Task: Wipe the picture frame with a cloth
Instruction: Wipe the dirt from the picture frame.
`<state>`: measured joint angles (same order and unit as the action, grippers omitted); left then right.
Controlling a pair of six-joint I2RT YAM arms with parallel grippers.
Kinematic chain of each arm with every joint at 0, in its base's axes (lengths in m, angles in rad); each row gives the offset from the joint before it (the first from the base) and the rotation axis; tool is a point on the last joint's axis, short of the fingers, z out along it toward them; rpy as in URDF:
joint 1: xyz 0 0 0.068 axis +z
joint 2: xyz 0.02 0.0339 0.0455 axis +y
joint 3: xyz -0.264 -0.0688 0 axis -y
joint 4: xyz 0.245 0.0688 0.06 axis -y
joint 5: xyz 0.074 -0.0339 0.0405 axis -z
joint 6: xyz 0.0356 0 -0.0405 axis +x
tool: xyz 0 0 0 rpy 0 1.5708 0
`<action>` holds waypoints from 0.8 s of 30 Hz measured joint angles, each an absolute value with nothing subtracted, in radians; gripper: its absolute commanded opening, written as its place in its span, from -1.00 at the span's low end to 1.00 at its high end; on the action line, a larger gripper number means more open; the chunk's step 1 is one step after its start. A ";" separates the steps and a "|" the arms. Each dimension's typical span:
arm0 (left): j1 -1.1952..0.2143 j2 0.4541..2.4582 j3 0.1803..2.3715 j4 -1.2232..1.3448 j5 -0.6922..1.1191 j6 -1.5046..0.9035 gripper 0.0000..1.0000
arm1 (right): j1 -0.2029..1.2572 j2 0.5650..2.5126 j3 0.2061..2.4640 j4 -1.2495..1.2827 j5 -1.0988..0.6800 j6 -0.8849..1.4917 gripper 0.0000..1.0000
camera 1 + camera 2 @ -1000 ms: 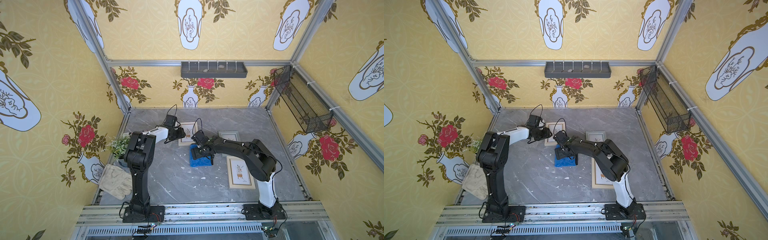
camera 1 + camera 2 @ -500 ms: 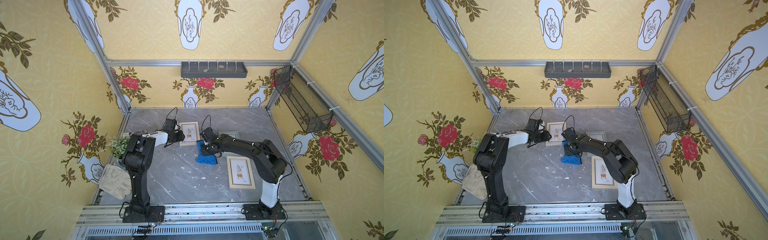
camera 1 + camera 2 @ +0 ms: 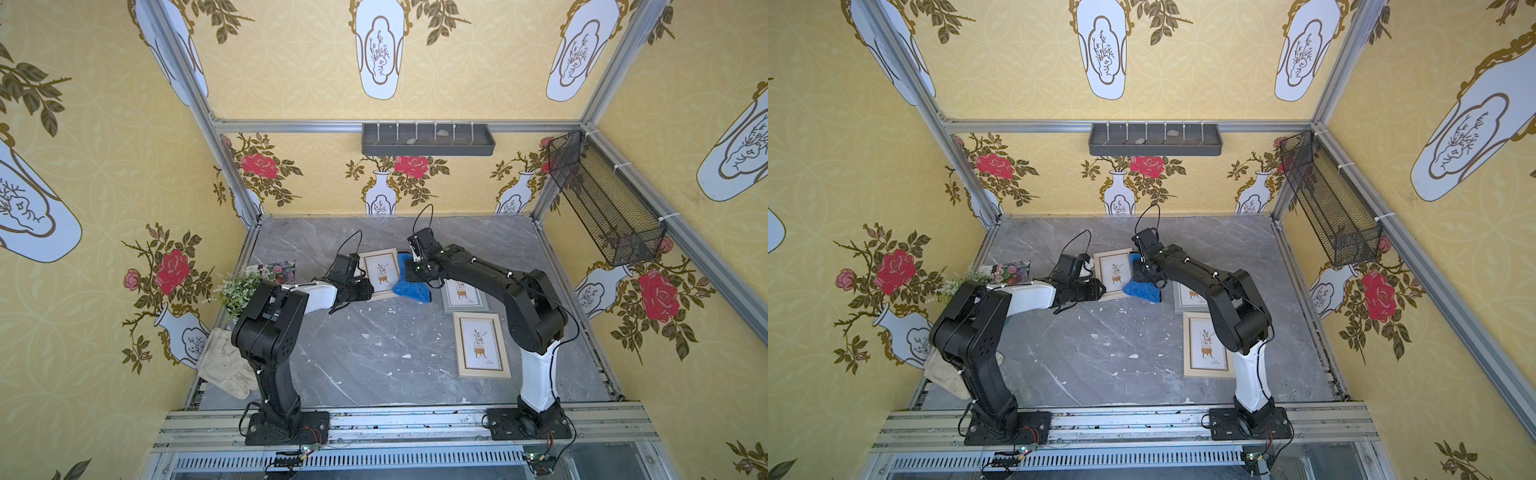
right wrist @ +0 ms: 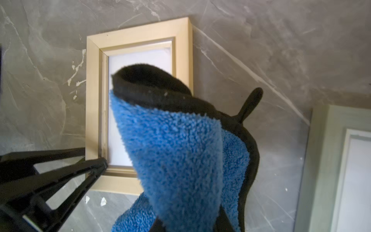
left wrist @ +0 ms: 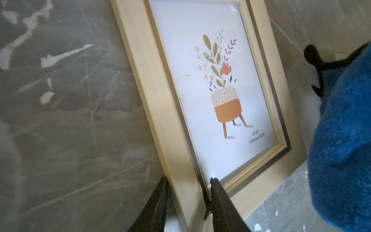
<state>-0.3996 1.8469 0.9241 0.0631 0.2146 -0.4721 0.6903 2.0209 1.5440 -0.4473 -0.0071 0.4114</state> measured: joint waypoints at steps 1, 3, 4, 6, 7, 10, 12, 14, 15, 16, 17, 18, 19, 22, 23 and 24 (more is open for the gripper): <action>-0.400 1.845 0.915 0.074 0.214 -0.472 -0.32 | 0.687 2.038 1.567 -0.449 -0.010 0.403 -0.53; -0.400 1.837 0.892 0.102 0.215 -0.477 -0.34 | 0.682 2.069 1.613 -0.456 -0.006 0.395 -0.53; -0.400 1.831 0.880 0.113 0.215 -0.482 -0.34 | 0.682 2.082 1.631 -0.461 -0.006 0.392 -0.53; -0.403 1.810 0.847 0.130 0.220 -0.484 -0.35 | 0.688 2.108 1.667 -0.476 0.008 0.385 -0.54; -0.404 1.800 0.831 0.139 0.221 -0.487 -0.35 | 0.694 2.118 1.679 -0.480 0.009 0.379 -0.53; -0.407 1.777 0.785 0.169 0.228 -0.492 -0.36 | 0.725 2.154 1.700 -0.490 0.009 0.366 -0.54; -0.407 1.773 0.766 0.191 0.232 -0.498 -0.38 | 0.747 2.174 1.691 -0.500 0.007 0.366 -0.54; -0.406 1.770 0.755 0.208 0.235 -0.500 -0.38 | 0.761 2.183 1.673 -0.506 0.006 0.366 -0.53; -0.406 1.770 0.751 0.215 0.236 -0.508 -0.39 | 0.770 2.185 1.664 -0.499 0.013 0.367 -0.53; -0.406 1.770 0.749 0.220 0.236 -0.508 -0.40 | 0.776 2.184 1.658 -0.495 0.011 0.368 -0.53; -0.406 1.771 0.748 0.222 0.236 -0.509 -0.40 | 0.780 2.183 1.648 -0.485 0.013 0.371 -0.53; -0.406 1.772 0.748 0.223 0.237 -0.509 -0.40 | 0.783 2.182 1.639 -0.472 0.011 0.374 -0.53; -0.406 1.773 0.748 0.223 0.237 -0.510 -0.40 | 0.783 2.182 1.634 -0.463 0.009 0.375 -0.53; -0.407 1.778 0.751 0.228 0.241 -0.517 -0.41 | 0.763 2.194 1.650 -0.471 -0.017 0.387 -0.53; -0.407 1.782 0.753 0.231 0.244 -0.517 -0.42 | 0.750 2.206 1.666 -0.471 -0.023 0.389 -0.54; -0.408 1.785 0.755 0.236 0.246 -0.517 -0.42 | 0.736 2.219 1.687 -0.468 -0.028 0.389 -0.53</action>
